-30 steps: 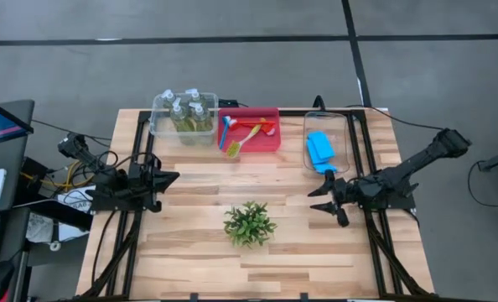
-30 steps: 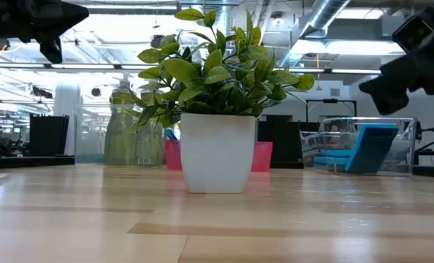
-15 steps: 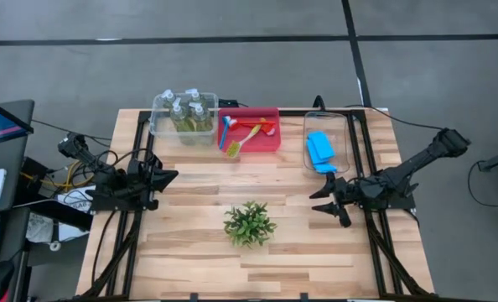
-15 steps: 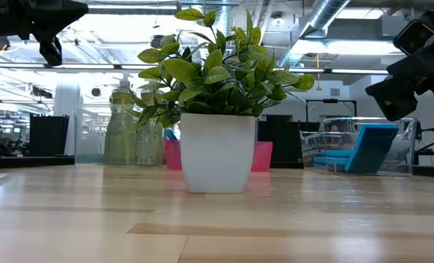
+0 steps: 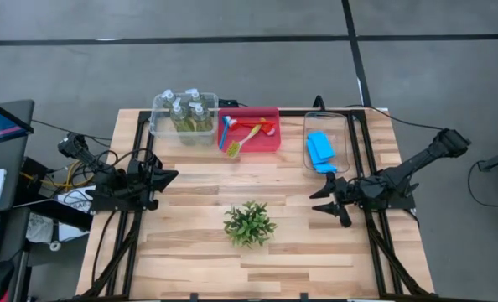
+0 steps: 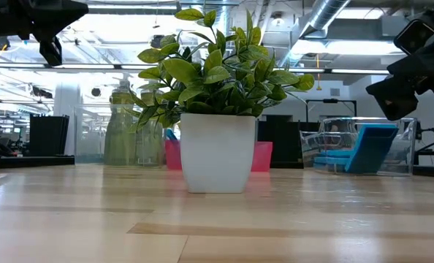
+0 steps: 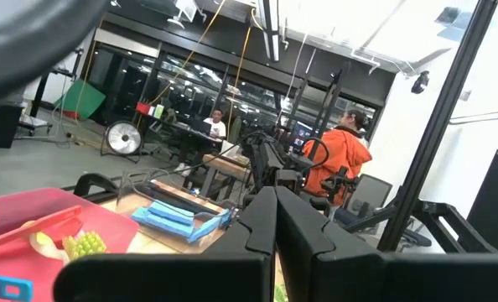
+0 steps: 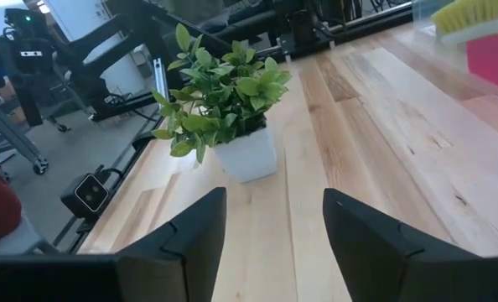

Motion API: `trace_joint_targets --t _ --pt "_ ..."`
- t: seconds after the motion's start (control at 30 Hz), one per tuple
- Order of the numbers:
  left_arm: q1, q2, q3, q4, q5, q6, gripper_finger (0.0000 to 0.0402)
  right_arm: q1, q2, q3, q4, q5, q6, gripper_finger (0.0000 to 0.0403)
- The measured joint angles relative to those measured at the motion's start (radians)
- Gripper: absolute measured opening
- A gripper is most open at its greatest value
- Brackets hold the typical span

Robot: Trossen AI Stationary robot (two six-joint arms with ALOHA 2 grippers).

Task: Pick & Place Kitchen Sink Supplies
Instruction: Return to Home Position

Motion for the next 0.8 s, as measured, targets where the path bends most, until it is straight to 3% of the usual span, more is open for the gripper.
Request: trace_joint_targets --t 0.8 --pt "0.0 0.0 0.0 0.0 0.0 0.0 0.0004 0.0 0.0 0.0 0.0 -0.001 0.001 0.0194"
